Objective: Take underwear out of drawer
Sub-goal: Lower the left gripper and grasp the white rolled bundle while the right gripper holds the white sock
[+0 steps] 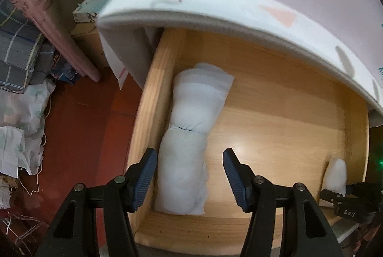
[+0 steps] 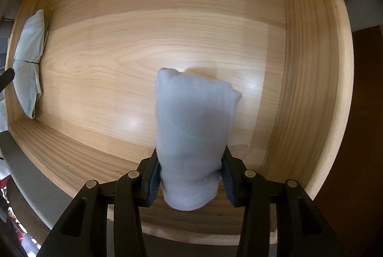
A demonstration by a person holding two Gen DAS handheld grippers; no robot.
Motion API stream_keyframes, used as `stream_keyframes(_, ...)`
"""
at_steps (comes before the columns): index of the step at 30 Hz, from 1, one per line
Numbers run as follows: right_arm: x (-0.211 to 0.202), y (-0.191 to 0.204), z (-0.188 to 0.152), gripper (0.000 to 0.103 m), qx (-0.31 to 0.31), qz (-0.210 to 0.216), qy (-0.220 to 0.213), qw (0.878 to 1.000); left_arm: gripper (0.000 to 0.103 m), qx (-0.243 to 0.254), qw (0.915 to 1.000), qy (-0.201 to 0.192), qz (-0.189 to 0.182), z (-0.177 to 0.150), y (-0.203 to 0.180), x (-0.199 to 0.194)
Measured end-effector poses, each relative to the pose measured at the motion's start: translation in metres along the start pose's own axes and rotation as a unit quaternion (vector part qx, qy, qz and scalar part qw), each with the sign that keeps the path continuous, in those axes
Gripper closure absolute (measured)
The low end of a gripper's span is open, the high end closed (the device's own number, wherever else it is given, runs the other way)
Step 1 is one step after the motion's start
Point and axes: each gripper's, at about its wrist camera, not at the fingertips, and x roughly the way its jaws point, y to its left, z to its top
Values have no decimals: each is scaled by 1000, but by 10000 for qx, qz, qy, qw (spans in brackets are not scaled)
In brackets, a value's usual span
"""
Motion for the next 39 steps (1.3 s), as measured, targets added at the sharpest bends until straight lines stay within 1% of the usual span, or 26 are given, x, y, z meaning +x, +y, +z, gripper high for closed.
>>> stream_keyframes(1, -2, -4, 1, 62, 1, 8, -2, 10000, 44, 11, 10000, 70, 38, 2, -1, 4)
stream_keyframes(3, -3, -7, 1, 62, 6, 39, 0, 10000, 44, 68, 9999, 39, 92, 4, -4, 6)
stream_keyframes(5, -3, -11, 1, 62, 15, 58, 3, 10000, 44, 119, 9997, 112, 154, 7, -9, 9)
stream_keyframes(7, -4, -13, -1, 61, 36, 73, 3, 10000, 44, 124, 9994, 269, 159, 10, -13, 16)
stream_keyframes(16, -17, -29, -4, 61, 89, 154, -15, 9998, 44, 230, 9978, 475, 390, 15, -24, 32)
stream_keyframes(17, -19, -32, -3, 61, 90, 161, -15, 9998, 46, 253, 9976, 525, 376, 15, -26, 35)
stream_keyframes(18, -20, -34, -3, 61, 97, 169, -19, 9998, 51, 266, 9974, 579, 350, 14, -27, 38)
stream_keyframes(21, -23, -35, -3, 61, 105, 173, -22, 9998, 58, 334, 9962, 756, 259, 10, -32, 45)
stream_keyframes(25, -25, -41, -2, 61, 114, 189, -24, 9998, 58, 714, 9931, 793, 492, 5, -47, 45)
stream_keyframes(30, -22, -42, -3, 61, 126, 199, -30, 9997, 59, 1010, 9889, 964, 512, -7, -60, 46)
stream_keyframes(31, -12, -39, -4, 61, 119, 198, -32, 9997, 59, 1065, 9882, 960, 541, -10, -61, 46)
stream_keyframes(36, -12, -40, -4, 61, 119, 203, -36, 9997, 59, 1058, 9864, 1099, 609, -18, -66, 47)
stream_keyframes(39, -10, -40, -4, 61, 124, 202, -38, 9997, 59, 972, 9859, 1210, 629, -17, -66, 47)
